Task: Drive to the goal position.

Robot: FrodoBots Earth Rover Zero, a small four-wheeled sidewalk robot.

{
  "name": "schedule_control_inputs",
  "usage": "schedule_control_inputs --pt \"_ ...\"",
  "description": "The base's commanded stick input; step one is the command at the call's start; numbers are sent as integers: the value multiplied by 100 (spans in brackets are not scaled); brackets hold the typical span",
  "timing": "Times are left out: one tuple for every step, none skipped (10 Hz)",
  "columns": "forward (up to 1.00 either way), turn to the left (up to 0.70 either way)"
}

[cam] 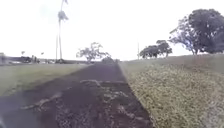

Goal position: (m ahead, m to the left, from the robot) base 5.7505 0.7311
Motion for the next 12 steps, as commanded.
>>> schedule_control_inputs --pt "50 0" --pt "50 0" --pt "50 0" --pt "50 0" --pt "50 16" --pt "50 38" --pt "50 50" --pt "50 50" --pt "50 50" --pt "50 50" --pt "50 44" --pt "50 0"
